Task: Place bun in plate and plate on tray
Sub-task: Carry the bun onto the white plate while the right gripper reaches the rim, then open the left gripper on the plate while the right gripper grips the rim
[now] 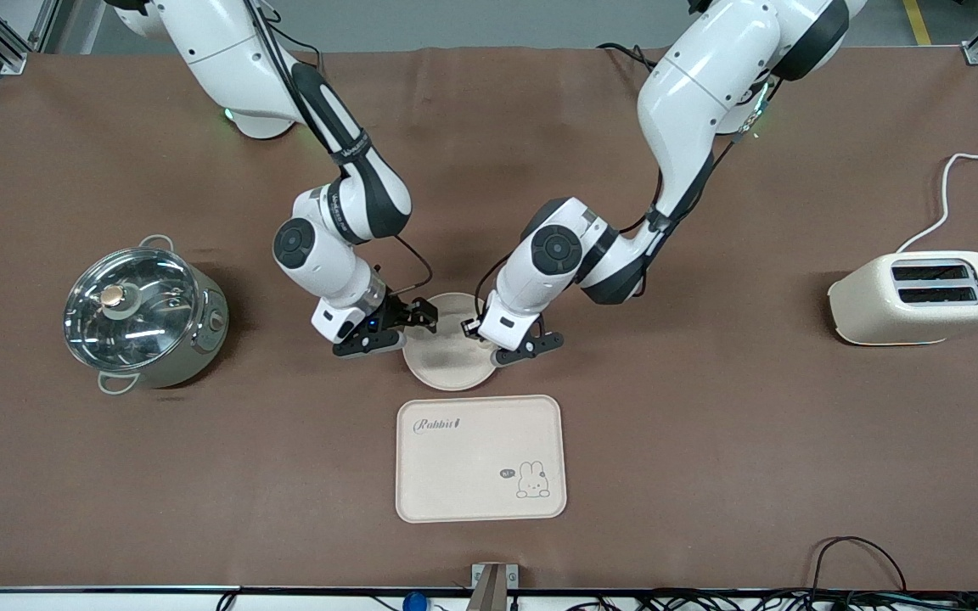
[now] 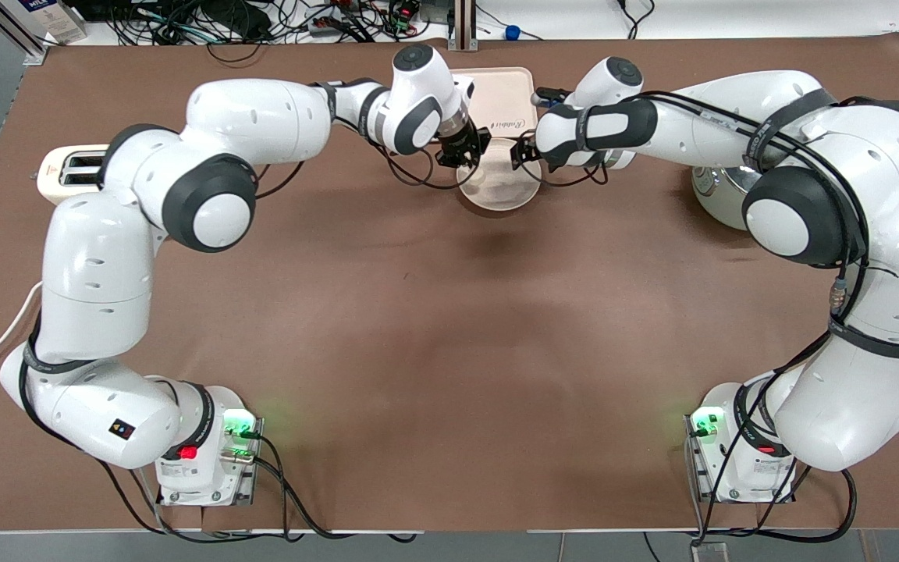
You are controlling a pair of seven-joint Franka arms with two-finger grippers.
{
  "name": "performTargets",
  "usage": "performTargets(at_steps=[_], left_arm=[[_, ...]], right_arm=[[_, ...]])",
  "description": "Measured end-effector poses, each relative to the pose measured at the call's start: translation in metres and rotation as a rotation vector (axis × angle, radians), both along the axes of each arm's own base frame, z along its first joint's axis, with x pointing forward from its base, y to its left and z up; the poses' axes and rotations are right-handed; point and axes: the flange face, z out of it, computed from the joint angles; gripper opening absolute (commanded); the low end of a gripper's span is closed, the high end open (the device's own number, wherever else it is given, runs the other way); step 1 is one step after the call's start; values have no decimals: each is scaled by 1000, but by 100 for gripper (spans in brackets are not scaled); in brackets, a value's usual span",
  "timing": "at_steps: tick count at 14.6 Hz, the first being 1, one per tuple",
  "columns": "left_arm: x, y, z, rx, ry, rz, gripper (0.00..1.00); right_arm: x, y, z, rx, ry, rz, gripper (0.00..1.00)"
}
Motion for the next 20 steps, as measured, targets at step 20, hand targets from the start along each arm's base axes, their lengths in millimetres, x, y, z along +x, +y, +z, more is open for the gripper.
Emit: performTargets(at_steps=[20], left_arm=[[37, 55, 62, 218, -60, -213, 100]], right_arm=[[23, -20, -32, -80, -208, 64, 47]])
